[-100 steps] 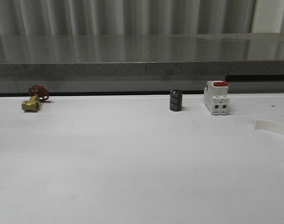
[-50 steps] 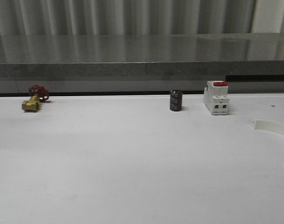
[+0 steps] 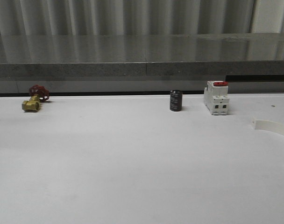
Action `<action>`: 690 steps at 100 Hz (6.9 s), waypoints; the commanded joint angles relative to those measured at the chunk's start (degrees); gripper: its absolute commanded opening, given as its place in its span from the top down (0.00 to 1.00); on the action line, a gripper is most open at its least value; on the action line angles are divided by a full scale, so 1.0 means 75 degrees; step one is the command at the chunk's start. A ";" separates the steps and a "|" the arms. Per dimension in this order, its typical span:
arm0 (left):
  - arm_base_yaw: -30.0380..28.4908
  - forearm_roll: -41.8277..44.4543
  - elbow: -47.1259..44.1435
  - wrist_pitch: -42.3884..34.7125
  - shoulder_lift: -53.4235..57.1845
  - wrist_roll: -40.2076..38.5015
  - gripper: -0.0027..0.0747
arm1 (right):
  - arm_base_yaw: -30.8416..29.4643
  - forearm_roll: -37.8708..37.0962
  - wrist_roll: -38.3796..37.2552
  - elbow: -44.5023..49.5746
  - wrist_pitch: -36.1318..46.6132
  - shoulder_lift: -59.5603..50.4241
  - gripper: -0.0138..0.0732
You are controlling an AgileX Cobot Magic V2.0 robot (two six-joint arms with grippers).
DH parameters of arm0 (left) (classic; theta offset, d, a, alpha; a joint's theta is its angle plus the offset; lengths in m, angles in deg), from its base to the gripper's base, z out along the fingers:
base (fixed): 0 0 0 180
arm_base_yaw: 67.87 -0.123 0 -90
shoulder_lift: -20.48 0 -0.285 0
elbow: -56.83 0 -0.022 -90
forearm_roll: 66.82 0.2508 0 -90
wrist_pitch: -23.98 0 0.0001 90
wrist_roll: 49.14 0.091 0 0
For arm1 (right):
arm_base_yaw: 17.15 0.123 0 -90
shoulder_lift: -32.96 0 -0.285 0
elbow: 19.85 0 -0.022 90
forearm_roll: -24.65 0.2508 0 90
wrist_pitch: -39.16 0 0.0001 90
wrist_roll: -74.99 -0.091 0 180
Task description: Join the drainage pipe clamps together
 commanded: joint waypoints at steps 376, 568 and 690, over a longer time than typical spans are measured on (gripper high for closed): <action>0.2507 -0.0327 -0.5095 -0.1630 0.9651 -0.1540 0.99 | 0.0022 -0.0058 0.0024 -0.0129 0.0688 -0.0133 0.92; 0.2507 -0.0170 -0.7654 -0.2888 1.3663 -0.1540 0.99 | 0.0022 0.0085 0.0031 -0.7103 -0.5390 0.8243 0.16; 0.2507 -0.0170 -0.7654 -0.2888 1.3663 -0.1540 0.99 | -0.0507 0.1291 0.0804 -1.0594 -0.6763 1.4434 0.18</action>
